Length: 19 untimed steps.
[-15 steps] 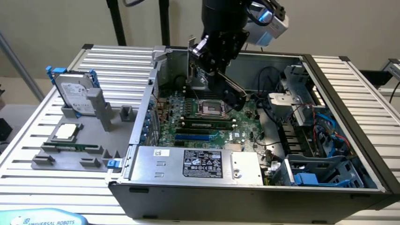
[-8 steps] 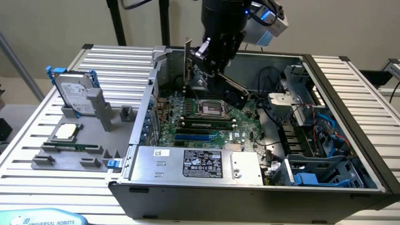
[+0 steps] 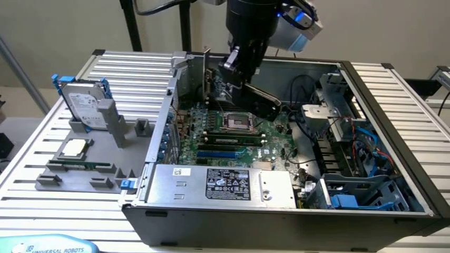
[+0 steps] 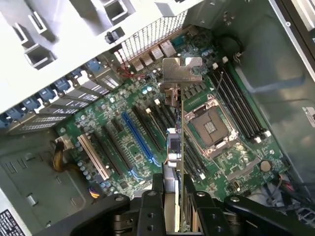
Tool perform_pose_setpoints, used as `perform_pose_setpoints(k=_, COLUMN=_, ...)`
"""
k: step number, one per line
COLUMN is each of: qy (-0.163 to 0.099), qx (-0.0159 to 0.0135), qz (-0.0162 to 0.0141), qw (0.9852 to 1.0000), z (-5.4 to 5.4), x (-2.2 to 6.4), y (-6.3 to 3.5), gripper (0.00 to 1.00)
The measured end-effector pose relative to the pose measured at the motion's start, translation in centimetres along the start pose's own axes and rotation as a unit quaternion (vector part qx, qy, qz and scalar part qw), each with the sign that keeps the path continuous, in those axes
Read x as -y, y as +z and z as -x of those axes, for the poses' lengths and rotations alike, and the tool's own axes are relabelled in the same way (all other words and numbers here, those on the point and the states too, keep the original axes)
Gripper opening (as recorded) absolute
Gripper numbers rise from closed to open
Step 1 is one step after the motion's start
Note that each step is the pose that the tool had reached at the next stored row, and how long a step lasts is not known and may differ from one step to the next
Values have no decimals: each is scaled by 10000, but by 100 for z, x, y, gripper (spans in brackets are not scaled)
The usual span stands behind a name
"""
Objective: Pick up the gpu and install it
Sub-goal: 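Insert the gpu into the slot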
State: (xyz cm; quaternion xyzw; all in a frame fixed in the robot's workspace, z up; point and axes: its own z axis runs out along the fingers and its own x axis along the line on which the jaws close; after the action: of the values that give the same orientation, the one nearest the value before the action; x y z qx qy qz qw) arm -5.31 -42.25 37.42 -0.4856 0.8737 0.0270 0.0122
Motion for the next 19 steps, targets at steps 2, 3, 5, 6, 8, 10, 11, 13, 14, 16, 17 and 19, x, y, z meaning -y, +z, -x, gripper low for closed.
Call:
perform_pose_setpoints(k=2, qy=-180, qx=-6, qz=8, qw=9998, z=0, x=0, y=10, gripper=27)
perform_pose_setpoints(k=3, qy=-270, qx=-10, qz=13, qw=9996, z=-1, x=1, y=15, gripper=27)
perform_pose_setpoints(k=5, qy=-449, qx=-15, qz=21, qw=9990, z=-1, x=1, y=28, gripper=27)
perform_pose_setpoints(k=6, qy=-547, qx=-19, qz=26, qw=9985, z=-2, x=1, y=37, gripper=27)
perform_pose_setpoints(k=8, qy=-726, qx=-26, qz=34, qw=9973, z=-3, x=2, y=55, gripper=27)
perform_pose_setpoints(k=10, qy=-908, qx=-32, qz=43, qw=9959, z=-4, x=3, y=76, gripper=27)
perform_pose_setpoints(k=11, qy=-994, qx=-36, qz=47, qw=9950, z=-4, x=3, y=85, gripper=27)
perform_pose_setpoints(k=13, qy=-1175, qx=-42, qz=56, qw=9930, z=-5, x=4, y=106, gripper=27)
perform_pose_setpoints(k=14, qy=-1264, qx=-45, qz=60, qw=9919, z=-6, x=4, y=117, gripper=27)
perform_pose_setpoints(k=16, qy=-1450, qx=-51, qz=69, qw=9894, z=-7, x=5, y=139, gripper=27)
perform_pose_setpoints(k=17, qy=-1539, qx=-54, qz=73, qw=9880, z=-7, x=5, y=150, gripper=27)
perform_pose_setpoints(k=19, qy=-1716, qx=-61, qz=82, qw=9851, z=-8, x=6, y=172, gripper=27)
